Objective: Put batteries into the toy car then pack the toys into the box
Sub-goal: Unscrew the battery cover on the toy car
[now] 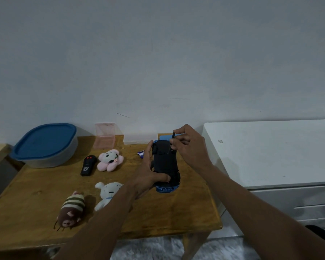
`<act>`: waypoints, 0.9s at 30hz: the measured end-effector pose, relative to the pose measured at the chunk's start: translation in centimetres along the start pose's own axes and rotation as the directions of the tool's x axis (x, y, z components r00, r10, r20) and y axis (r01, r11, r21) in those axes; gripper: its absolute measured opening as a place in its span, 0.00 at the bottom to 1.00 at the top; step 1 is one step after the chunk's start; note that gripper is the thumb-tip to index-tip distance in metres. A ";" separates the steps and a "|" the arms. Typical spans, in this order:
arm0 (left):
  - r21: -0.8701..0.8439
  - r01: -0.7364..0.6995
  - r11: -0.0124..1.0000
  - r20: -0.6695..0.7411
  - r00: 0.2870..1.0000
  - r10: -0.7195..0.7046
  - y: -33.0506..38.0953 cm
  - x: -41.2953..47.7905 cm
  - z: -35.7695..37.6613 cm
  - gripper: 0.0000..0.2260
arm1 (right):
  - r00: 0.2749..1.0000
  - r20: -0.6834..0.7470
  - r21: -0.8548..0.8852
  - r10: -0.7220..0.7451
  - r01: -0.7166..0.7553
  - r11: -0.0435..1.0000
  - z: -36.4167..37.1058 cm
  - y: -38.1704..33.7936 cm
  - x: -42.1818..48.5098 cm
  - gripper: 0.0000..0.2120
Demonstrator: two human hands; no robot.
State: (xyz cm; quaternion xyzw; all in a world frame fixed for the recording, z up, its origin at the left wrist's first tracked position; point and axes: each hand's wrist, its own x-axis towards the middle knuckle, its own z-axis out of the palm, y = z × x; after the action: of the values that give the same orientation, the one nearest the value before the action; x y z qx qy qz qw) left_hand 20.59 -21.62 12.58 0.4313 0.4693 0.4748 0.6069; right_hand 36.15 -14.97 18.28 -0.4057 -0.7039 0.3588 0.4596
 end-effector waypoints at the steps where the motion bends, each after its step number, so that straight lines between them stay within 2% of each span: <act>1: -0.003 0.003 1.000 -0.003 1.000 -0.003 0.0 0.0 0.0 0.55 | 1.000 0.001 -0.001 -0.001 0.001 1.000 0.0 0.0 0.0 0.06; 14: -0.062 0.032 0.998 0.007 0.999 -0.032 -0.1 0.0 -0.1 0.53 | 0.987 0.031 -0.115 -0.155 0.158 0.981 0.3 0.4 0.0 0.06; 23: -0.050 0.034 0.998 0.007 0.999 -0.034 -0.1 0.2 -0.4 0.54 | 0.981 -0.056 -0.200 -0.186 0.172 0.965 0.5 0.6 0.5 0.08; 27: -0.032 0.034 0.999 0.008 0.999 -0.034 0.0 0.2 -0.2 0.54 | 0.973 0.000 -0.200 -0.233 0.228 0.953 0.7 0.5 0.6 0.06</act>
State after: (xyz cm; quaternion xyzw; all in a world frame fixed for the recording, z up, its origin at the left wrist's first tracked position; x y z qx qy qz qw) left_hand 20.40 -21.39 12.53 0.4152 0.4666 0.4704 0.6233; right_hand 35.41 -14.34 17.85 -0.3688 -0.7732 0.2260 0.4637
